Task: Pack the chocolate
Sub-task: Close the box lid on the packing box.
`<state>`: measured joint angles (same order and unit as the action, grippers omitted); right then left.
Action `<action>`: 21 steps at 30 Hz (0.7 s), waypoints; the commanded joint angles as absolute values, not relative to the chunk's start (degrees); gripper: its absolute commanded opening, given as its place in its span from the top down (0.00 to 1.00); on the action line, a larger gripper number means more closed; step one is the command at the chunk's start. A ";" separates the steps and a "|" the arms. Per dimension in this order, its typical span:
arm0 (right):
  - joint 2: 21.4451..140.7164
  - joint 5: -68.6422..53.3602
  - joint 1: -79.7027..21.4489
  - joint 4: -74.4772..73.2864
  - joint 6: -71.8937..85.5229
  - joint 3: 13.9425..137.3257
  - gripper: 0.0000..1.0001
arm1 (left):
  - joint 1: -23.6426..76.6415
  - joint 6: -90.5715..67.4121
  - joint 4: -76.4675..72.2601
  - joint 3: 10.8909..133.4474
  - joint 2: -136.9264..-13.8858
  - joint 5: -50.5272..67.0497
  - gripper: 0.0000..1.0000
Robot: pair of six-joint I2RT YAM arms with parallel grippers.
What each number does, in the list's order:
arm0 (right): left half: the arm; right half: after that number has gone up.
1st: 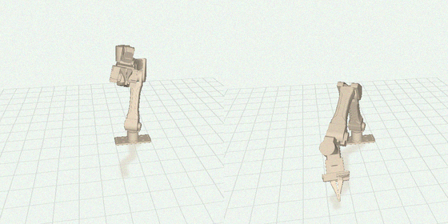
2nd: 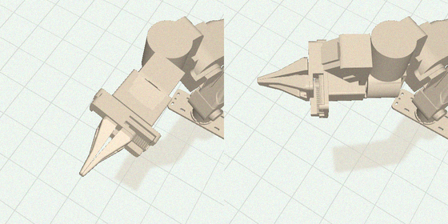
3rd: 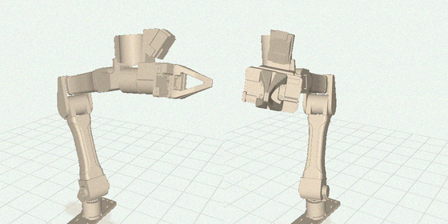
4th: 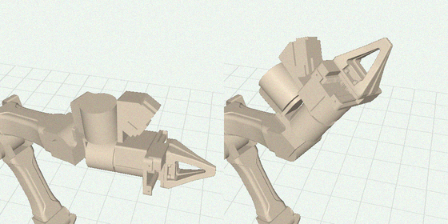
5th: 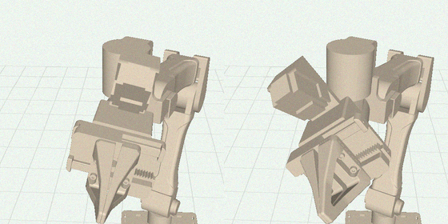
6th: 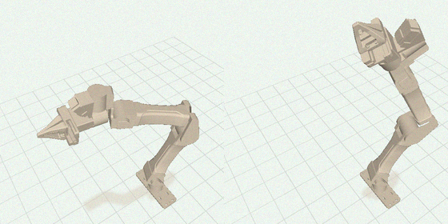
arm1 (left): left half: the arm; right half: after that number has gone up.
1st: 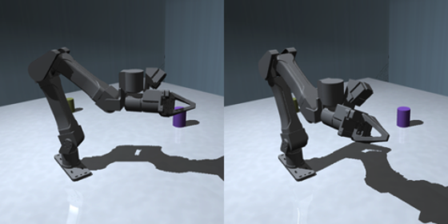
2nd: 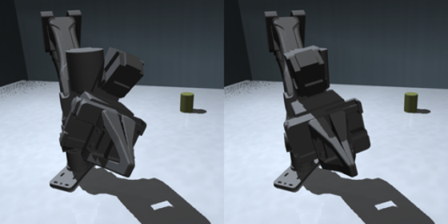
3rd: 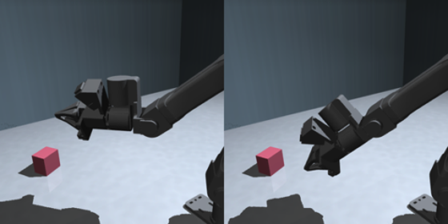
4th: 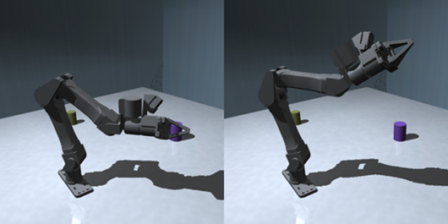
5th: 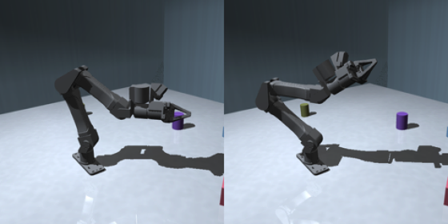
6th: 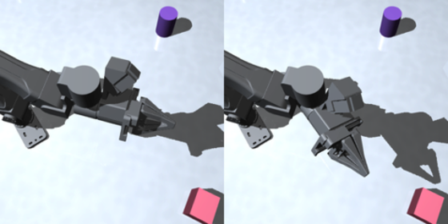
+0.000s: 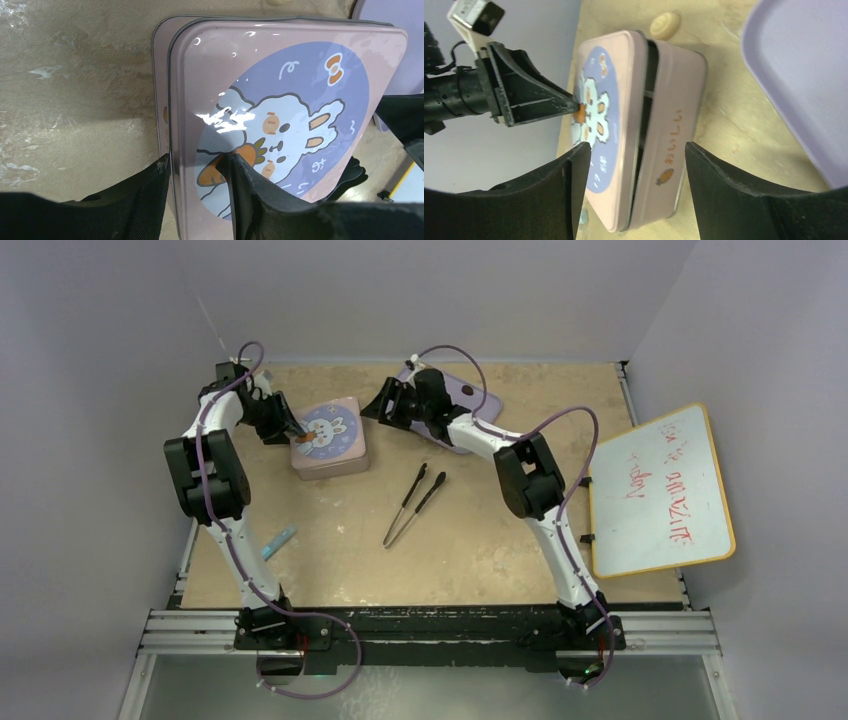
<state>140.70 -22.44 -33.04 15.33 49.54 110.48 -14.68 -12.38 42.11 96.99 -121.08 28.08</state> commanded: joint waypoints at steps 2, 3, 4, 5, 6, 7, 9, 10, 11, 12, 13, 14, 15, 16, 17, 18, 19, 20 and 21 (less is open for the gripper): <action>142.29 -23.22 -35.48 9.58 44.43 118.77 0.28 | -14.09 -11.26 42.08 99.40 -121.47 28.74 0.56; 142.37 -22.36 -35.69 7.58 43.28 119.50 0.27 | -14.05 -11.33 42.10 99.40 -121.46 28.92 0.56; 142.29 -21.02 -35.92 5.58 41.92 119.89 0.27 | -13.94 -11.34 42.07 99.45 -121.46 29.25 0.56; 142.11 -19.20 -36.13 3.74 40.26 119.96 0.27 | -13.89 -11.34 42.02 99.41 -121.46 29.47 0.55; 141.83 -17.32 -36.45 2.15 38.84 119.74 0.26 | -13.74 -11.38 42.01 99.40 -121.51 29.79 0.55; 141.63 -15.35 -36.71 0.98 37.60 119.40 0.26 | -13.64 -11.34 42.18 99.40 -121.59 29.99 0.54; 141.59 -12.50 -37.06 -1.27 35.87 119.17 0.26 | -13.54 -11.26 42.36 99.45 -121.73 30.23 0.52; 141.79 -11.48 -37.34 -2.04 35.01 119.24 0.27 | -13.54 -11.25 42.44 99.32 -121.73 29.93 0.51; 142.26 -10.83 -37.62 -2.76 34.25 119.64 0.27 | -13.54 -11.33 42.52 99.32 -121.73 29.67 0.51; 142.93 -10.58 -37.98 -3.43 33.65 120.49 0.30 | -13.54 -11.34 42.58 99.38 -121.73 29.45 0.51; 143.92 -10.83 -38.05 -4.52 33.47 121.36 0.34 | -13.54 -11.36 42.62 99.52 -121.73 29.55 0.51; 144.87 -11.19 -38.06 -5.89 33.85 122.01 0.41 | -13.54 -11.43 42.63 99.54 -121.73 29.61 0.51; 145.36 -9.82 -38.18 -7.50 34.18 121.93 0.46 | -13.54 -11.54 42.70 99.73 -121.73 29.62 0.51; 144.87 -8.26 -38.41 -8.56 34.19 120.45 0.51 | -13.54 -11.73 42.83 99.64 -121.68 29.83 0.50; 143.81 -6.22 -38.79 -9.09 34.19 118.07 0.55 | -13.54 -12.02 42.77 99.32 -121.54 30.51 0.50; 142.47 -4.46 -39.12 -8.73 34.23 115.14 0.59 | -13.54 -12.37 42.49 98.81 -121.41 31.69 0.50; 141.13 -3.80 -39.40 -7.98 34.59 112.25 0.64 | -13.54 -12.70 41.90 98.19 -121.36 32.86 0.49; 140.25 -3.70 -39.41 -6.90 35.06 110.29 0.67 | -13.54 -13.08 41.36 97.63 -121.30 33.18 0.49; 139.76 -3.77 -39.46 -6.60 35.24 109.14 0.69 | -13.54 -13.43 40.94 97.35 -121.45 32.92 0.49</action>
